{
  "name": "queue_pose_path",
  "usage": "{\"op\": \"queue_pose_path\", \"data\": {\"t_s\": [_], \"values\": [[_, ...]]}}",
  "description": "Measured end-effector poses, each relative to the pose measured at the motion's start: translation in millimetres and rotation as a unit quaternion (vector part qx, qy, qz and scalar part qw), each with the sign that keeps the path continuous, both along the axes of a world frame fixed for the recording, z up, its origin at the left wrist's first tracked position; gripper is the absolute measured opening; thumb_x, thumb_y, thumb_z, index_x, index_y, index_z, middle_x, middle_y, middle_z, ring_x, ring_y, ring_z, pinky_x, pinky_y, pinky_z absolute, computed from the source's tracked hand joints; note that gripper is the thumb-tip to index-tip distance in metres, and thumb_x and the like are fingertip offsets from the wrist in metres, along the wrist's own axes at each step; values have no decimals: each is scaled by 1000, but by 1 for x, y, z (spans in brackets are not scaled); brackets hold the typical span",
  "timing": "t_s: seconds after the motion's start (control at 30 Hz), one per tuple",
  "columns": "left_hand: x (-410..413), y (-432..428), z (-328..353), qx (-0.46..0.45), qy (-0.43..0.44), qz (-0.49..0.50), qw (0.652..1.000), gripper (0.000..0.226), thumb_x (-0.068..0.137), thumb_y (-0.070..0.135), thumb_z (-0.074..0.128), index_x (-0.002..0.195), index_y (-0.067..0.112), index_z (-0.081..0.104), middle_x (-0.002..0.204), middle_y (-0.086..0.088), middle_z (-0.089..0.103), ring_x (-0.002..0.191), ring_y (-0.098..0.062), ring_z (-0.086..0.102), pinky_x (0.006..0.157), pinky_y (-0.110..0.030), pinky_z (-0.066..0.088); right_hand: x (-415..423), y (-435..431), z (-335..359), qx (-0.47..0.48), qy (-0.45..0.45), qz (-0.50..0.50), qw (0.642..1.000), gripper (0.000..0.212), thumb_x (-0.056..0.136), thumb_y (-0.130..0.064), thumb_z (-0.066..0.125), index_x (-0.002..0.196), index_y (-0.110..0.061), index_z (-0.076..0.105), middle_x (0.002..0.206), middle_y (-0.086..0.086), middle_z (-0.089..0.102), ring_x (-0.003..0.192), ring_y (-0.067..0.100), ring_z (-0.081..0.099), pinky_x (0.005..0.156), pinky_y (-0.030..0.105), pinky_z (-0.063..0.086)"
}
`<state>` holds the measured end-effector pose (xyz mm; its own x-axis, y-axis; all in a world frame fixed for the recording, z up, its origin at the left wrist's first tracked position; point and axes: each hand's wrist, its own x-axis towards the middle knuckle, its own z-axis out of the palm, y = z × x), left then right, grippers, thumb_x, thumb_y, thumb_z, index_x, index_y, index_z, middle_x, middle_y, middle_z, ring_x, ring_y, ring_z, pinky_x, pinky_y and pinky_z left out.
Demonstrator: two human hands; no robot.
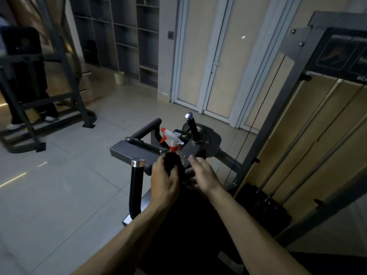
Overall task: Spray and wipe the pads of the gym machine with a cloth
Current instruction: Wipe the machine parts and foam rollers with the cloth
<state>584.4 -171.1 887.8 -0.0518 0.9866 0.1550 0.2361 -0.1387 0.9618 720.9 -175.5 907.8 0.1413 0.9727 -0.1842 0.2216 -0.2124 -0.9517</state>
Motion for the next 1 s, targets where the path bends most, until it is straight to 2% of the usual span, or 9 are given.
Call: {"op": "queue_pose_path", "data": {"t_s": [0.13, 0.27, 0.37, 0.43, 0.53, 0.63, 0.8, 0.9, 1.0], "values": [[16, 41, -28, -61, 3, 84, 995, 35, 85, 45, 57, 116, 31, 63, 116, 0, 63, 103, -16, 65, 90, -45, 59, 23, 62, -31, 31, -118, 30, 992, 49, 94, -40, 72, 139, -27, 57, 139, -6, 60, 127, 12, 58, 106, 37, 50], [27, 50, -20, -78, -50, 183, 979, 28, 81, 38, 56, 109, 35, 61, 112, 0, 65, 100, -19, 66, 88, -48, 59, 17, 106, -33, 73, -73, 119, 988, 71, 93, -26, 76, 155, -25, 41, 140, -9, 53, 121, 7, 58, 94, 16, 47], [31, 53, -14, -84, -78, 231, 966, 20, 83, 38, 60, 104, 38, 61, 104, 4, 71, 97, -20, 70, 87, -50, 60, 5, 132, -43, 104, -70, 151, 981, 75, 89, -26, 78, 154, -23, 42, 146, -1, 57, 129, 17, 59, 109, 33, 48], [32, 56, -7, -86, -85, 254, 960, 15, 86, 32, 62, 100, 36, 62, 99, 3, 72, 93, -21, 71, 85, -52, 61, -1, 139, -44, 127, -73, 156, 977, 76, 88, -25, 80, 154, -21, 43, 147, -2, 56, 132, 14, 56, 108, 27, 46], [36, 64, -2, -87, -97, 267, 955, 14, 84, 27, 62, 98, 32, 63, 98, 0, 73, 93, -24, 71, 84, -53, 61, 3, 139, -46, 186, -132, 156, 961, 63, 88, -28, 78, 146, -21, 53, 136, -2, 61, 120, 13, 61, 93, 20, 50], [49, 75, 0, -86, -100, 271, 954, 14, 89, 21, 63, 101, 29, 64, 101, 0, 72, 91, -19, 70, 82, -42, 61, 23, 132, -47, 209, -126, 133, 961, 29, 86, -22, 68, 113, -23, 59, 104, -7, 62, 94, 17, 62, 79, 32, 50], [83, 97, -11, -102, -98, 230, 963, 26, 96, 7, 59, 121, 15, 62, 111, -12, 71, 96, -29, 69, 74, -36, 60, 87, 119, -58, 174, -45, 46, 983, 37, 92, -18, 60, 125, -34, 56, 108, -28, 57, 97, -11, 57, 81, 11, 47], [99, 105, -14, -108, -99, 199, 969, 31, 98, 6, 57, 128, 11, 59, 111, -13, 70, 93, -27, 71, 62, -24, 54, 129, 118, -77, 126, -73, 6, 989, 36, 89, -34, 57, 125, -35, 56, 115, -14, 65, 94, 7, 64, 79, 35, 55], [114, 112, -16, -108, -96, 182, 973, 28, 98, 5, 56, 125, 12, 58, 106, -11, 70, 85, -24, 73, 56, -26, 54, 154, 117, -93, 73, -110, -10, 991, 21, 100, -41, 55, 115, -27, 60, 99, -3, 68, 85, 17, 64, 77, 45, 55]]}}
